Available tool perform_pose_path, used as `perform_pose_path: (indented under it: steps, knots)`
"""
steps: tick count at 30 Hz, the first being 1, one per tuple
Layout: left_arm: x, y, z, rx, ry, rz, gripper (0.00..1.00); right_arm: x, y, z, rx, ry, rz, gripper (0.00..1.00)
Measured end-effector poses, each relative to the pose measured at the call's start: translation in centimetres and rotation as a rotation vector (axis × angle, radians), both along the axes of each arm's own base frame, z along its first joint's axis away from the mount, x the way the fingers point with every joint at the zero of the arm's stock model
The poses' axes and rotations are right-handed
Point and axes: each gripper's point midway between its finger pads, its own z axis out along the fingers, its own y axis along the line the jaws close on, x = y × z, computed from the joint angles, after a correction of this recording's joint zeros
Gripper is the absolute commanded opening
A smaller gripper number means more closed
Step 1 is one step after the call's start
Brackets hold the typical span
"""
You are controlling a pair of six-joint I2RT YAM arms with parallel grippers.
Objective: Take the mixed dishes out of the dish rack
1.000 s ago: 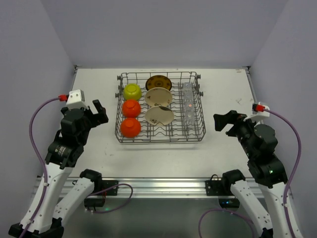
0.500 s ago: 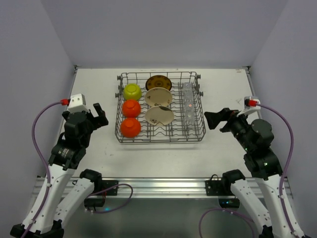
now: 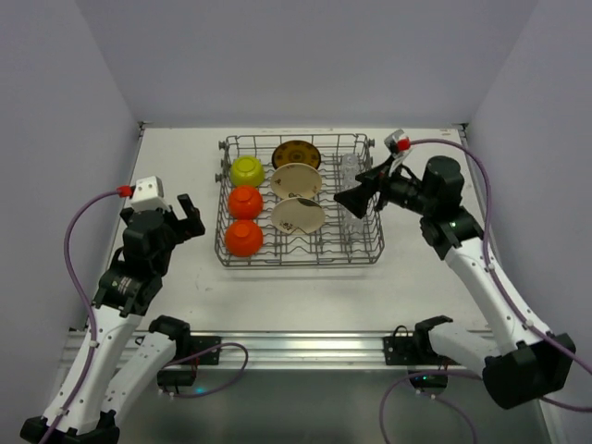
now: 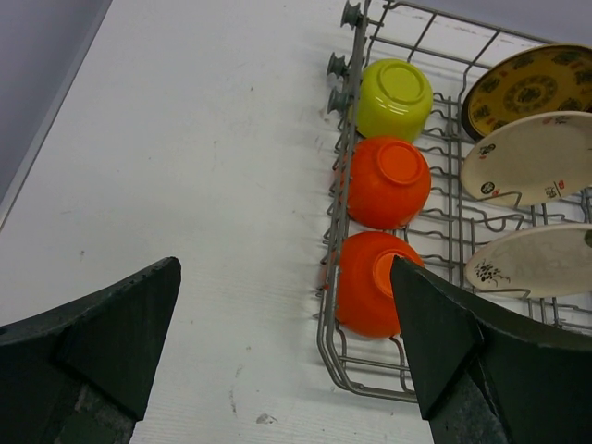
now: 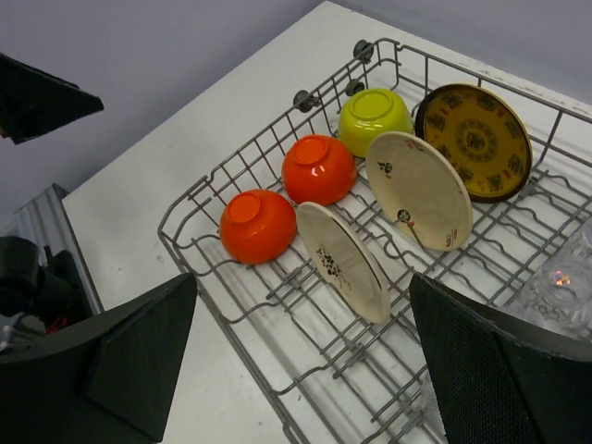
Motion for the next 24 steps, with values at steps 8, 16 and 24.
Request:
perform_pose_path:
  steps: [8, 16, 24]
  knots:
    - [0.1, -0.6, 0.4, -0.018, -0.020, -0.030, 1.00, 3.0, 4.7, -3.0, -0.317, -0.154, 0.085, 0.99]
    - [0.5, -1.2, -0.4, -0.020, 0.011, -0.058, 1.00, 4.5, 9.8, -8.8, -0.664, -0.295, 0.143, 0.94]
    - [0.6, -1.6, -0.7, -0.023, 0.024, -0.076, 1.00, 8.0, 9.1, -14.0, -0.911, -0.289, 0.131, 0.79]
